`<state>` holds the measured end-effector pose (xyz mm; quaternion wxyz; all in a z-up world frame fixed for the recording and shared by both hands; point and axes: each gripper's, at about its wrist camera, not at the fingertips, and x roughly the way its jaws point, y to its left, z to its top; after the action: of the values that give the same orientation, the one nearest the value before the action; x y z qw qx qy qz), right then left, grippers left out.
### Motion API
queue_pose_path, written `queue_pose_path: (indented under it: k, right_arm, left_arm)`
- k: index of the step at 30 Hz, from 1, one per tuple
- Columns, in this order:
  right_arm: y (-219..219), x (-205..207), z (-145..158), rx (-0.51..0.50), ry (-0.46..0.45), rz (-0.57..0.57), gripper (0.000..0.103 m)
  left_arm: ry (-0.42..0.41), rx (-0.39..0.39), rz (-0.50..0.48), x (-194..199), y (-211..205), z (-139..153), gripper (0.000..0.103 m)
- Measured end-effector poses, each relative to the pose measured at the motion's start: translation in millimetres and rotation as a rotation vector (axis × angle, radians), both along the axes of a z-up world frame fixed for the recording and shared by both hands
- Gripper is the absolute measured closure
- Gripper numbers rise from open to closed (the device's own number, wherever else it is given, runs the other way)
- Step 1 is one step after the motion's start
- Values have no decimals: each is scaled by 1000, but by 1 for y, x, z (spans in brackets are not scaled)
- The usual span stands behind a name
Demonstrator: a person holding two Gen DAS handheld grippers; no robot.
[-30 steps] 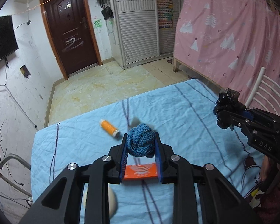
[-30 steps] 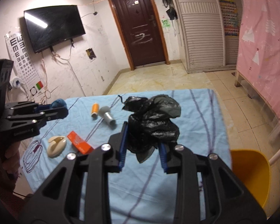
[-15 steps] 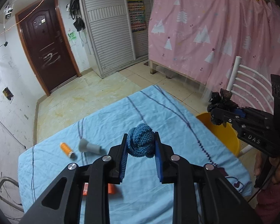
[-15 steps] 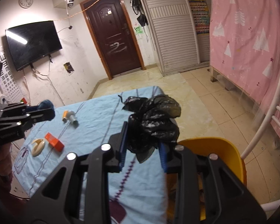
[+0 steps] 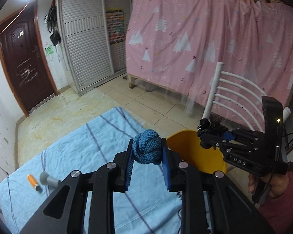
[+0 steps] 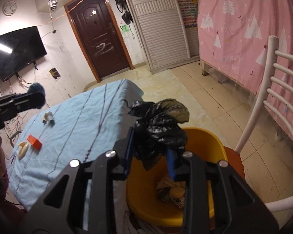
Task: Collect trash
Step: 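Carry the blue ball and black bag to the yellow bucket and release both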
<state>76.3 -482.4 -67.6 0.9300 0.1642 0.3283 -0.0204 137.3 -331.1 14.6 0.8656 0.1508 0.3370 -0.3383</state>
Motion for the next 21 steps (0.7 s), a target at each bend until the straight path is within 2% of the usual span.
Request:
queue_pose_path:
  k: [8, 11, 13, 21]
  right_arm:
    - [-26, -6, -17, 27, 30, -45, 72]
    - [-31, -7, -22, 34, 39, -56, 59]
    - [-35, -7, -25, 39, 45, -66, 46]
    - [-42, -10, -30, 60, 45, -79, 42]
  left_arm:
    - [-3, -29, -97, -4, -43, -11, 86]
    - [3, -54, -125, -4, -55, -15, 86]
    - [17, -73, -143, -5, -64, -20, 86]
    - [57, -77, -174, -4, -85, -37, 82]
